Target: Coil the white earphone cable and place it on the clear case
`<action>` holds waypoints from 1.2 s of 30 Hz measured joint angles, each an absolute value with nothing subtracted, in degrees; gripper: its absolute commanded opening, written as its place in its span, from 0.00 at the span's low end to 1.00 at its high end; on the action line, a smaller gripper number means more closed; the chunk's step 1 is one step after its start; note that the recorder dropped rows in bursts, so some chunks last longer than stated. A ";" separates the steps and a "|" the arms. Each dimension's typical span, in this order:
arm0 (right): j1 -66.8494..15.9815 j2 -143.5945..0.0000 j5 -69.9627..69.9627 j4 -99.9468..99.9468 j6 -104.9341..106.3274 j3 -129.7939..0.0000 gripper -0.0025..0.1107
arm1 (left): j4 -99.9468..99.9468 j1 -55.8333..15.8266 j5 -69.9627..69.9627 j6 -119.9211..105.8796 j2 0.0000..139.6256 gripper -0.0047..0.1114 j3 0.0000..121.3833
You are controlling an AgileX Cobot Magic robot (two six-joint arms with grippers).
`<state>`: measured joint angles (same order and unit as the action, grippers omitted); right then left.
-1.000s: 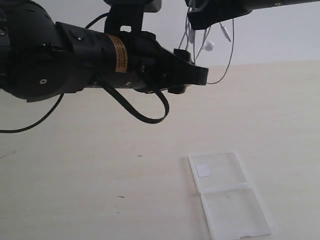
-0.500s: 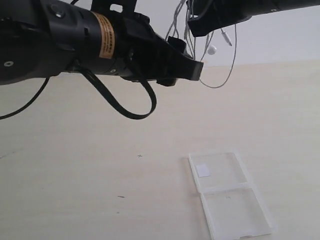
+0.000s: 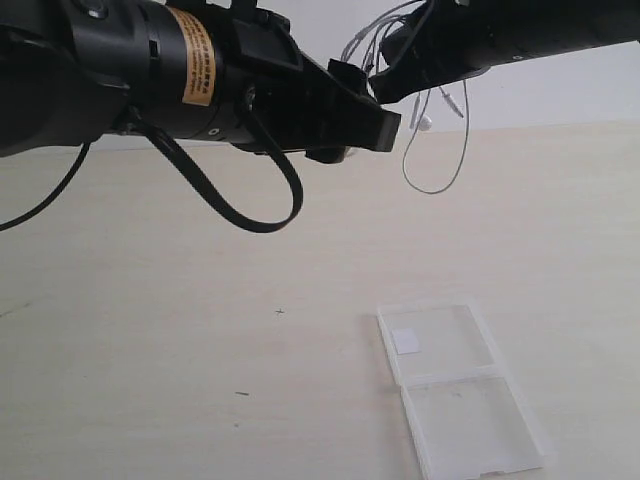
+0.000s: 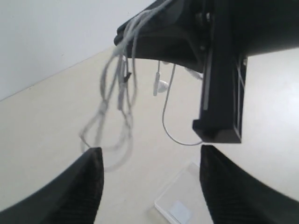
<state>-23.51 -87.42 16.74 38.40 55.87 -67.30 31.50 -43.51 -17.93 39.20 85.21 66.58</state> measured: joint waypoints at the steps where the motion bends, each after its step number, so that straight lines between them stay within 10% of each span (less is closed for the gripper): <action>1: -23.51 -87.77 16.60 38.06 55.73 -67.30 0.02 | 31.50 -43.51 -17.93 39.20 85.21 0.55 66.58; 9: -23.51 -89.68 15.29 37.59 54.89 -67.30 0.02 | 31.50 -43.51 -19.65 39.20 84.59 0.49 66.58; 15: -23.47 -89.68 15.34 37.21 54.89 -67.30 0.02 | 35.65 -43.51 -28.60 39.20 84.59 0.06 66.58; 36: -23.47 -76.24 32.28 -2.18 28.80 -67.30 0.02 | 45.67 -32.63 -31.86 42.56 84.58 0.04 53.96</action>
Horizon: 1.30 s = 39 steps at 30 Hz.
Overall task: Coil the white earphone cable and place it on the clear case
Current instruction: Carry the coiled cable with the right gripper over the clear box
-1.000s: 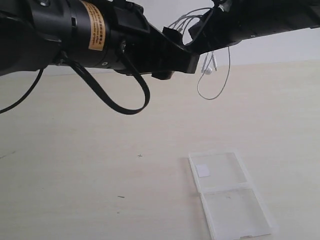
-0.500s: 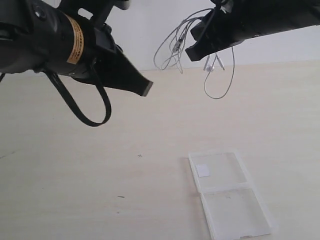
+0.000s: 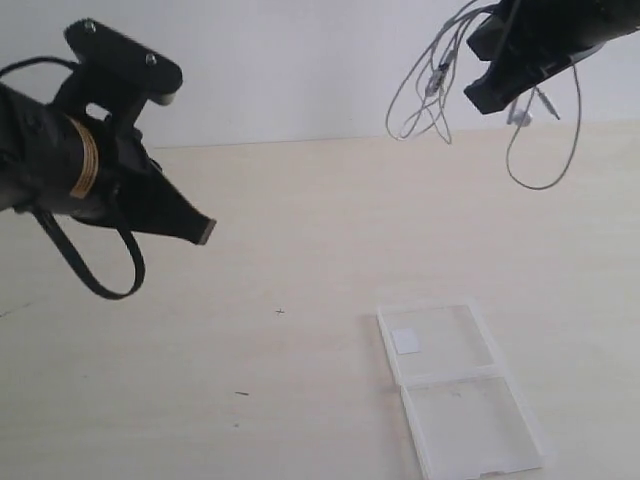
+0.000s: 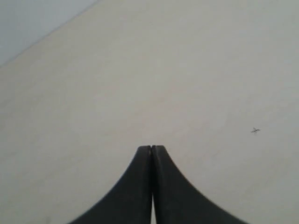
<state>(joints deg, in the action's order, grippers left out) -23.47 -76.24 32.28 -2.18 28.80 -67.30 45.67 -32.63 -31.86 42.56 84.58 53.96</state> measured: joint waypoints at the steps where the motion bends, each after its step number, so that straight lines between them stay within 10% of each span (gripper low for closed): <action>1: -23.47 -75.53 34.01 -2.57 28.50 -67.30 0.02 | 45.67 -32.23 -29.02 43.40 84.58 0.04 52.43; 39: -23.47 -69.36 70.23 0.00 8.02 -55.55 0.02 | 45.36 -25.24 8.32 46.90 89.17 0.04 37.69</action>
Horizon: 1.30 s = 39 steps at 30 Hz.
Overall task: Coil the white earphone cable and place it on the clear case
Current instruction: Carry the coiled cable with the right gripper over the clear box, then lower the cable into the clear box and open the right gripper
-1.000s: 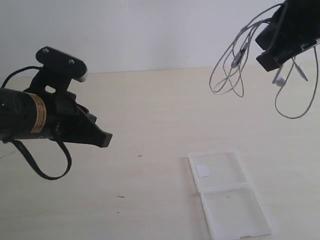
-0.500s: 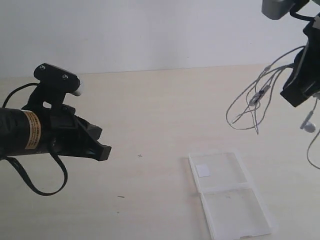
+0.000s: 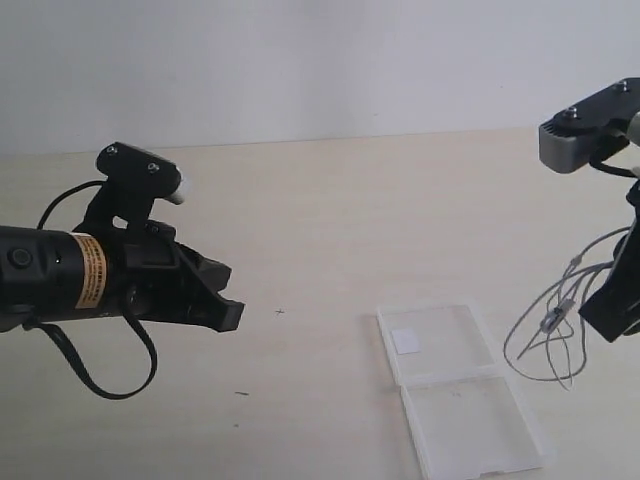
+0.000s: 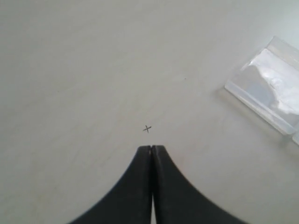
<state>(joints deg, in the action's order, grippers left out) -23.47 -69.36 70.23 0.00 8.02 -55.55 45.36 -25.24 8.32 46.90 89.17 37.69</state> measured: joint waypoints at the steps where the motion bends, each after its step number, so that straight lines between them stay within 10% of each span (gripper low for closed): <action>1: -23.47 -69.36 70.23 0.51 7.90 -55.46 0.02 | 45.26 -25.24 8.79 46.90 89.27 0.04 37.69; 39: -23.47 -98.00 70.13 7.62 0.42 -57.81 0.02 | 43.00 -25.24 15.92 46.90 93.36 0.04 37.69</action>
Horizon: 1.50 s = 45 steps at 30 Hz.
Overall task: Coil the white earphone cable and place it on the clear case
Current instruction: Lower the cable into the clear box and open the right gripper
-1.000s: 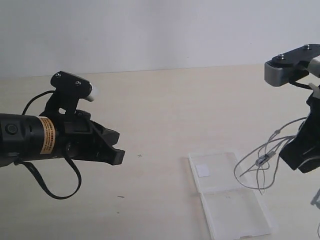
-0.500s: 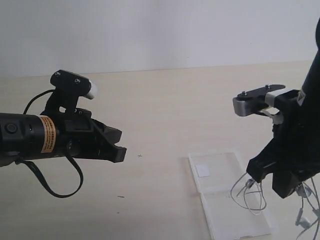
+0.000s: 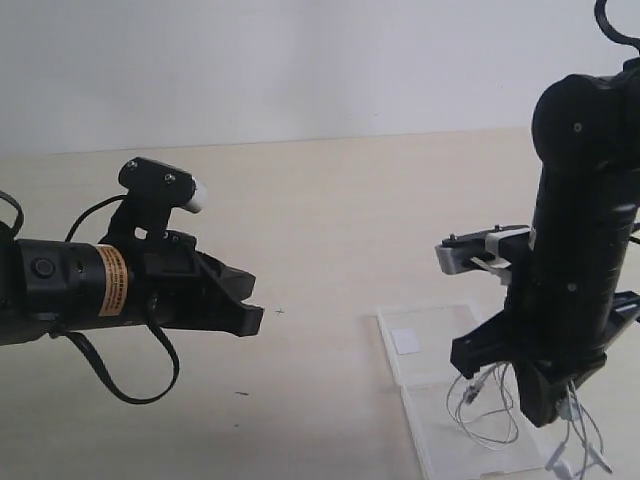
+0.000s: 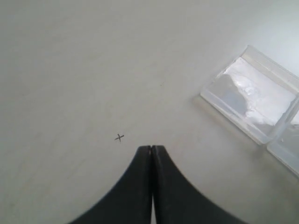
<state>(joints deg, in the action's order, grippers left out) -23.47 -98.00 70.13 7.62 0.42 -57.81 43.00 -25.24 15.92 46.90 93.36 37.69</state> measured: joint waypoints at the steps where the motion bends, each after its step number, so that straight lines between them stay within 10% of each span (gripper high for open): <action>1: -23.47 -98.39 70.13 8.09 0.42 -58.64 0.02 | 43.00 -25.24 15.97 46.90 93.36 0.04 37.69; 17: -23.47 -110.56 61.01 12.96 2.34 -67.10 0.03 | 42.87 -25.24 16.56 46.90 93.39 0.04 37.69; 27: -23.47 -114.07 59.77 11.87 2.34 -68.75 0.53 | 42.87 -25.24 16.56 46.90 93.39 0.04 37.69; 45: -23.47 -110.03 67.52 9.29 1.43 -71.77 0.59 | 42.87 -25.24 16.46 46.90 93.39 0.04 37.69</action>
<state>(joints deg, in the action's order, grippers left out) -23.47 -110.03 67.52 9.29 1.43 -71.77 42.87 -25.24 16.46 46.90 93.39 37.69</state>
